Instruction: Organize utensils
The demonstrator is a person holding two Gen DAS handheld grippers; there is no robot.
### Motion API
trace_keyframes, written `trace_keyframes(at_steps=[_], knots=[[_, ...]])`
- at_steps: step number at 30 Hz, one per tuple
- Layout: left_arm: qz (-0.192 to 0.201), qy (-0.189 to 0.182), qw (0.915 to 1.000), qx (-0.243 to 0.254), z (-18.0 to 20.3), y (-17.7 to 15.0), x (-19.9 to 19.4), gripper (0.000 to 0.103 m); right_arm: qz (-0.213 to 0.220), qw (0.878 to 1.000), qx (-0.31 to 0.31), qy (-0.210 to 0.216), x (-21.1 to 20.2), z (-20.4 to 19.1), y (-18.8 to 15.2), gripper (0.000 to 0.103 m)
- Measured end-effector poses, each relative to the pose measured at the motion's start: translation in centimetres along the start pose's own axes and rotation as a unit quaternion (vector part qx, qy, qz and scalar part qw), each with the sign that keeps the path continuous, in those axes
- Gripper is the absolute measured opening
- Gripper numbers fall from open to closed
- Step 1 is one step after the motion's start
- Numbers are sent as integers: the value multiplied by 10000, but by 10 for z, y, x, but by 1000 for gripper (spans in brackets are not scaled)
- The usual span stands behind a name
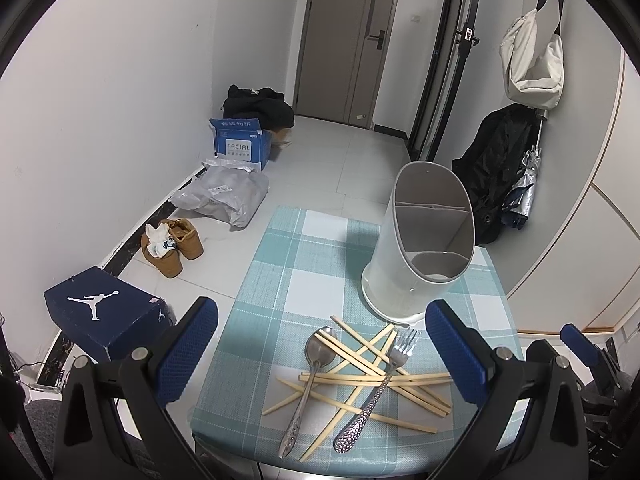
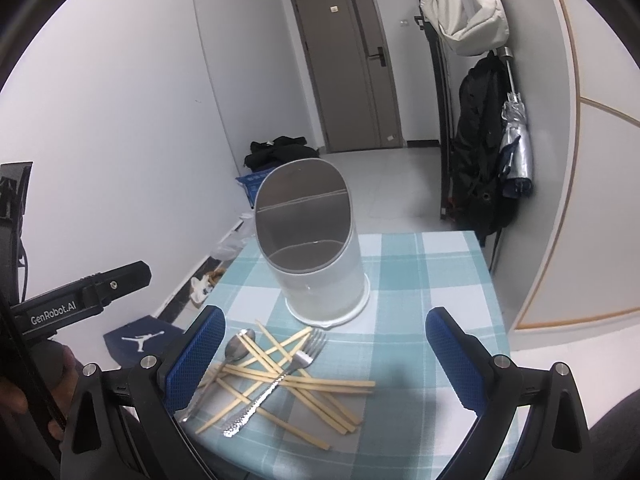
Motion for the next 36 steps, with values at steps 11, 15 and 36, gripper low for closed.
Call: trace_keyframes(at_steps=[11, 15, 36], knots=[[2, 31, 10000, 25, 2, 0, 2, 102, -6, 9999, -66, -137, 0, 1, 0, 101], [-5, 63, 10000, 38, 3, 1, 3, 102, -27, 9999, -42, -110, -1, 2, 1, 101], [-169, 14, 9998, -133, -3, 2, 11, 102, -224, 9994, 48, 257, 13, 1, -2, 101]])
Point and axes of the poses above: each gripper's, at about its wrist camera, not at the fingertips, and x roughly the way its jaws point, z to its right, y to its top, the point moved 2 cm from there along x, roughly the way its jaws point, and after that the axes turned 3 degrees about x, right-handed, at the moved point
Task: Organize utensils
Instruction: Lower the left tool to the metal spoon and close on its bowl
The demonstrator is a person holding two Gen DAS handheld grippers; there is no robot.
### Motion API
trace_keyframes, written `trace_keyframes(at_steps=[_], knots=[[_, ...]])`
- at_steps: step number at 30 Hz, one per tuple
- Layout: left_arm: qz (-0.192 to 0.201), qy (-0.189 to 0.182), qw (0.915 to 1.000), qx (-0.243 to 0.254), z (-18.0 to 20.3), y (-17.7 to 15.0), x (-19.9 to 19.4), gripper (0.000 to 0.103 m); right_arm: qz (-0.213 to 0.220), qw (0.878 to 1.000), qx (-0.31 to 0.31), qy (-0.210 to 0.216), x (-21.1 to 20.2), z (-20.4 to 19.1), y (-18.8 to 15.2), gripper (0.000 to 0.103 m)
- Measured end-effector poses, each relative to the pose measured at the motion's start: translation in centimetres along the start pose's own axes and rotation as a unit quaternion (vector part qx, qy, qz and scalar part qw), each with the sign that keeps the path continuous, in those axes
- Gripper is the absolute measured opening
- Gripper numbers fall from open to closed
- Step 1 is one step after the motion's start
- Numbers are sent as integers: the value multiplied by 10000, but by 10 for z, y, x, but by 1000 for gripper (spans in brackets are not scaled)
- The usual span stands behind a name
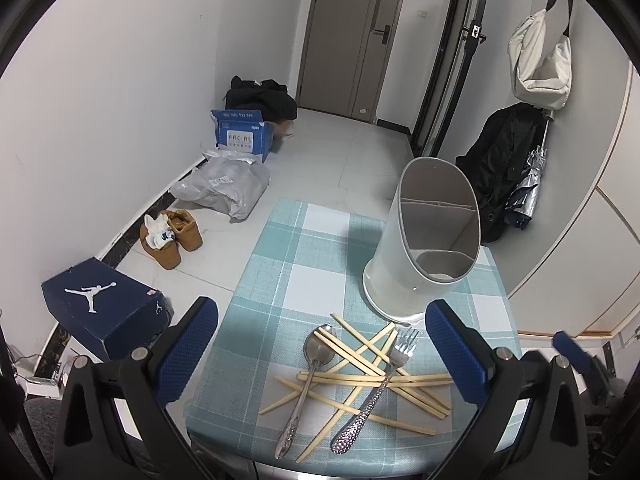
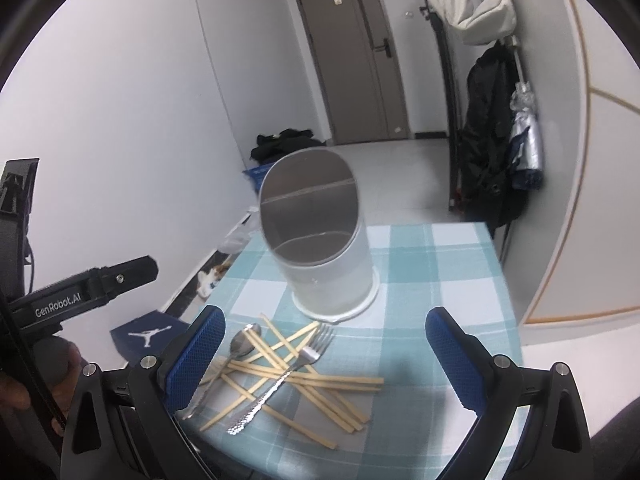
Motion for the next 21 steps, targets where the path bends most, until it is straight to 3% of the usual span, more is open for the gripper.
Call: trace_keyframes(at_steps=[4, 9, 14, 21], knots=[[-170, -43, 9997, -141, -5, 4, 8, 102, -261, 9995, -95, 140, 14, -1, -4, 101], [-275, -113, 9985, -461, -19, 14, 20, 102, -1026, 9940, -181, 326, 51, -3, -8, 83], [-575, -274, 9949, -782, -33, 21, 39, 102, -1733, 9832, 129, 566, 97, 0, -14, 68], [-866, -329, 9909, -978, -49, 25, 55, 102, -2301, 9722, 309, 290, 142, 15, -31, 57]])
Point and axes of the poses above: each gripper's, at about its wrist camera, not at the fingertips, and x roughly the way its jaws point, z to its right, y to its top, the point moved 2 cm from there along x, roughly the way its jaws point, and after that the axes turned 3 degrees about x, right-handed, at the moved point
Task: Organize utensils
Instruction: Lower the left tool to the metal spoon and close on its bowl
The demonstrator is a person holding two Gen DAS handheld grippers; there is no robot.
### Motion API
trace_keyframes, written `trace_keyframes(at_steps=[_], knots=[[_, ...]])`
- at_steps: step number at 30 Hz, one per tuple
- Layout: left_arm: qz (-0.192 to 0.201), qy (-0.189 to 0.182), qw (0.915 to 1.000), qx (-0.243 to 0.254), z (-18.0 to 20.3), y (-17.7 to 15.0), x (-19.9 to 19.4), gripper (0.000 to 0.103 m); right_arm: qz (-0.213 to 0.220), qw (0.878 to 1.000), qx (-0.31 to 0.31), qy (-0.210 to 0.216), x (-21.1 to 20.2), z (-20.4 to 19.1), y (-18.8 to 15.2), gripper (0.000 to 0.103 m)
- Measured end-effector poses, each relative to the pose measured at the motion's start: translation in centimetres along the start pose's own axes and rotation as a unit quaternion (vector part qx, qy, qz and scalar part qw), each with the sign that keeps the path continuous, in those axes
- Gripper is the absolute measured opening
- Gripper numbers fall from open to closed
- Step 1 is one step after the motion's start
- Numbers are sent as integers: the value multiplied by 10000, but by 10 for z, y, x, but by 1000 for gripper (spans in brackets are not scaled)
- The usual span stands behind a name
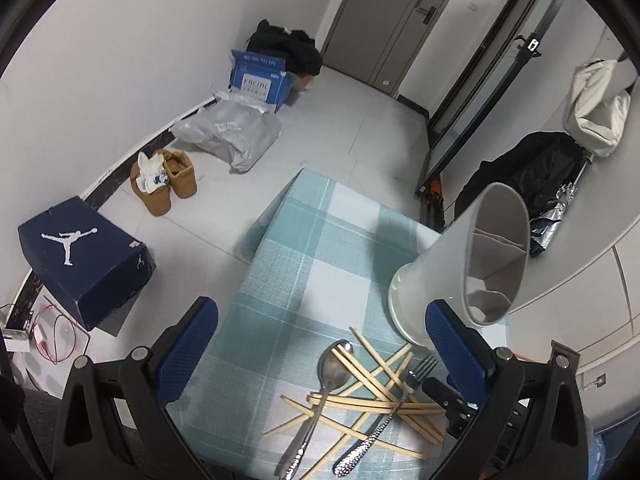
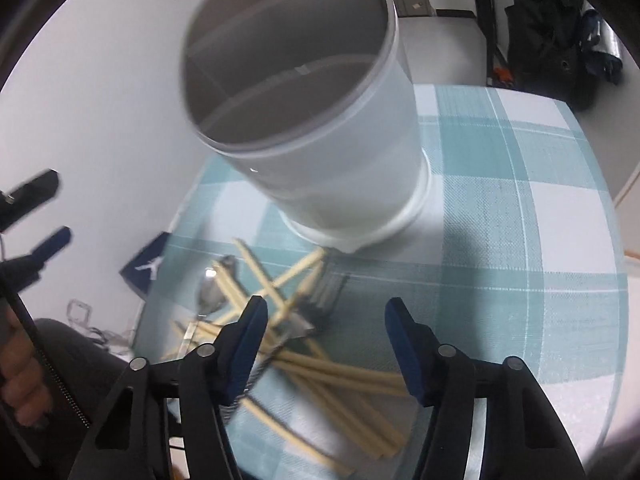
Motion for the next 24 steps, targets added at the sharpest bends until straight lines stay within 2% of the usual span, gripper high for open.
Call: trace_keyframes(at_steps=[2, 4, 6, 12, 15, 18, 24], knots=[[-123, -12, 9999, -47, -5, 1, 5, 102, -41, 10000, -38, 39, 6, 2, 0, 55], [-193, 24, 9997, -127, -10, 0, 9, 102, -49, 9999, -8, 114, 11, 3, 2, 49], [-302, 64, 9993, -208, -15, -1, 14, 102, -96, 9995, 128, 284, 16, 7, 5, 35], [-393, 374, 9982, -253, -26, -3, 22, 102, -103, 9985, 190, 497, 22, 12, 14, 9], [-442, 551, 9973, -196, -28, -3, 26, 102, 1, 9982, 204, 568, 15, 15, 17, 3], [-548, 703, 9960, -45, -28, -7, 32, 102, 77, 9977, 233, 632, 9, 17, 21, 3], [-873, 691, 9932, 332, -22, -20, 40, 102, 284, 9970, 212, 695, -12, 22, 21, 1]])
Point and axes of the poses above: each gripper's, at about its wrist camera, not at the fingertips, and x roughly the way its jaws point, z to its right, y to its top, the point moved 2 cm from there along x, roughly the way its jaws point, and after that the axes turned 3 degrees about x, right-handed, at the moved point
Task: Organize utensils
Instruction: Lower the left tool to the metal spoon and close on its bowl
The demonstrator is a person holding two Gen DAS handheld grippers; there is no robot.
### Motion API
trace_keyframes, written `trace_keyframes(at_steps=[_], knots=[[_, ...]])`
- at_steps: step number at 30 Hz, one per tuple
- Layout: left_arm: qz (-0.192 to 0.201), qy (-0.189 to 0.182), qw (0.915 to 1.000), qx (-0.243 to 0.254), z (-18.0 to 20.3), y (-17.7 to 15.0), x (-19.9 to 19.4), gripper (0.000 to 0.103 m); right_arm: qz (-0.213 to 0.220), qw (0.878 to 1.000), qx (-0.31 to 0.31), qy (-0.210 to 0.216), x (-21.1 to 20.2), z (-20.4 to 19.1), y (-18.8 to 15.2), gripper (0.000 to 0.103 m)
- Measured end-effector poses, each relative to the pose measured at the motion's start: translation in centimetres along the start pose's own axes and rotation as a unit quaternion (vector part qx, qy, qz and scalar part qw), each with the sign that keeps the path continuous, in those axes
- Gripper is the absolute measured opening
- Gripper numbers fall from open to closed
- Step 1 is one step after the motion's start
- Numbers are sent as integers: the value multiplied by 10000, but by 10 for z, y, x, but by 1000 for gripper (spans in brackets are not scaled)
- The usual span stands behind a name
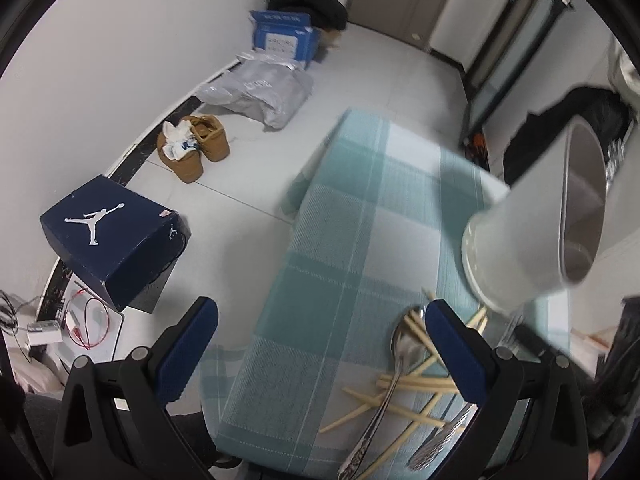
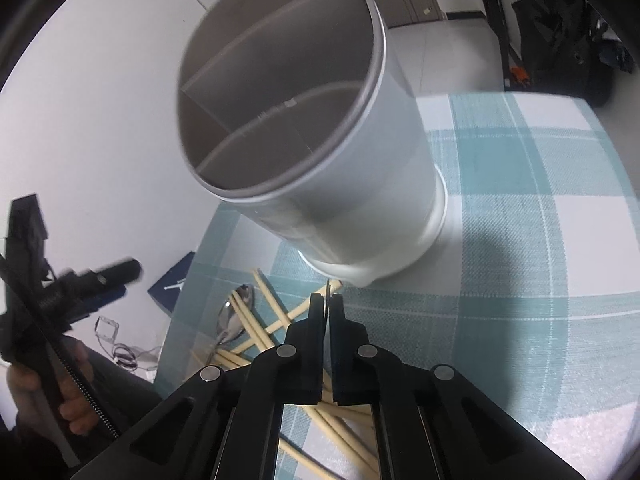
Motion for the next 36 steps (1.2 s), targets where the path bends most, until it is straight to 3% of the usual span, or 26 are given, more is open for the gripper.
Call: trace_keyframes(at_steps=[6, 8, 14, 22, 29, 36], knots=[[-538, -64, 9971, 536, 21, -11, 19, 102, 294, 9996, 35, 20, -23, 2, 1, 1], [-652, 151, 9942, 841, 30, -13, 27, 102, 359, 9993, 72, 19, -30, 4, 2, 1], [-1175, 357, 9870, 1036, 30, -21, 51, 101, 650, 9979, 68, -17, -52, 7, 1, 1], [-1158, 470, 9786, 1635, 50, -23, 56, 101, 904, 9958, 147, -24, -69, 13, -2, 1], [-1305, 277, 9766, 1688, 53, -17, 60, 87, 997, 9949, 141, 28, -74, 11, -2, 1], [-1400, 389, 9711, 1891, 54, -19, 61, 82, 1033, 9945, 183, 55, -77, 13, -1, 1]])
Point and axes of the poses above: each gripper's, at about its wrist camera, not at the fingertips, and x roughly the way its jaws point, z to its right, y to its top, the point moved 2 cm from there along x, roughly the way its jaws point, and after that the axes turned 3 degrees about x, right-handed, at the moved point
